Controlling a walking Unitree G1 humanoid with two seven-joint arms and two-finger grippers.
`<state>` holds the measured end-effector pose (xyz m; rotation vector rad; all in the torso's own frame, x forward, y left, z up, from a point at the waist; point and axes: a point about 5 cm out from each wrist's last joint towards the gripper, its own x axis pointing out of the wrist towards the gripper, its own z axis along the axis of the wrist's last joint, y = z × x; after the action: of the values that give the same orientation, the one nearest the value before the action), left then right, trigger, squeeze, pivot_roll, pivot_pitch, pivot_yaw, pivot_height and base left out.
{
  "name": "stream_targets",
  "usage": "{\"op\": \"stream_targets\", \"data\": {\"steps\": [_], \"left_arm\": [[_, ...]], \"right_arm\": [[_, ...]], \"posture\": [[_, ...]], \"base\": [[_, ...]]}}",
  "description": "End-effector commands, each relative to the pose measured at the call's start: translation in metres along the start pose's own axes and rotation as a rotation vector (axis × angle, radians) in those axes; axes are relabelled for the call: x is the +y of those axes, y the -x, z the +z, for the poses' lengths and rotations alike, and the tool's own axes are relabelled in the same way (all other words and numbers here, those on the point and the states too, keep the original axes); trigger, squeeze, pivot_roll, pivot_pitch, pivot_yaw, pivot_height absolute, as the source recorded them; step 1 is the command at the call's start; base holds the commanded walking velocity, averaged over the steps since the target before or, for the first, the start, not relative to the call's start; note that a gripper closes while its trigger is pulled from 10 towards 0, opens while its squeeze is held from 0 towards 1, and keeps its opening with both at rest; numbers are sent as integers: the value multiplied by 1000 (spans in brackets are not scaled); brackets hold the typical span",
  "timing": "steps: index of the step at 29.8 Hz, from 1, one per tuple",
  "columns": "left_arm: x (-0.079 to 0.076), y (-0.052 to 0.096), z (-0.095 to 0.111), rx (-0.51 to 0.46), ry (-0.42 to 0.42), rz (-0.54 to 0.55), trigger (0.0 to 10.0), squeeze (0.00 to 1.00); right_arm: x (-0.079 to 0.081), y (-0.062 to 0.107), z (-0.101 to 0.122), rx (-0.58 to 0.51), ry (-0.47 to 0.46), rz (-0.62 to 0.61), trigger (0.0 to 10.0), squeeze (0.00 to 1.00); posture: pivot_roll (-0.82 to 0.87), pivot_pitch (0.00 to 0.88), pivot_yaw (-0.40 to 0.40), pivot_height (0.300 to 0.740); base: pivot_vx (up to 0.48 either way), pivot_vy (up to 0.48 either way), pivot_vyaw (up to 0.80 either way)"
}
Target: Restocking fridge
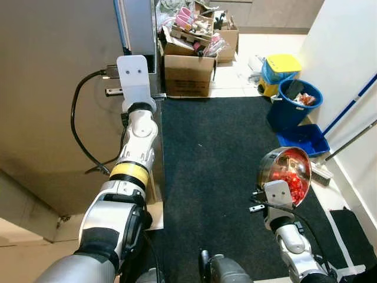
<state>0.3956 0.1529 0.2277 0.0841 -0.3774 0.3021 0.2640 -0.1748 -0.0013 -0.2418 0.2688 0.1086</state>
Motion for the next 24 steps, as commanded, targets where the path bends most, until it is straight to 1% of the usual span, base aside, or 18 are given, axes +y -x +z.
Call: {"op": "stream_targets", "data": {"steps": [1, 8, 11, 14, 20, 24], "left_arm": [[4, -2, -3, 7, -30, 3, 10000, 0], [10, -1, -3, -17, -47, -11, 10000, 0], [11, -1, -5, -12, -59, -1, 10000, 0], [17, -3, -7, -1, -91, 30, 10000, 0], [24, -2, -12, 8, -115, 14, 10000, 0], [25, 0, -16, 25, -119, 8, 10000, 0]], "right_arm": [[-4, 3, -3, 5, 1, -22, 10000, 0], [-2, 5, -6, 13, -5, -24, 10000, 0], [0, 5, -7, 15, -5, -18, 10000, 0], [1, 3, -4, 8, -9, -19, 10000, 0], [0, 6, -7, 12, -11, -26, 10000, 0], [0, 8, -9, 17, -11, -25, 10000, 0]], "posture": [[-99, 114, -53, 740], [-89, 126, -52, 740], [-82, 128, -52, 740], [-84, 133, -45, 740], [-78, 143, -43, 740], [-75, 147, -43, 740]], "base": [[0, 0, 0], [0, 0, 0], [0, 0, 0], [0, 0, 0], [0, 0, 0], [0, 0, 0]]}}
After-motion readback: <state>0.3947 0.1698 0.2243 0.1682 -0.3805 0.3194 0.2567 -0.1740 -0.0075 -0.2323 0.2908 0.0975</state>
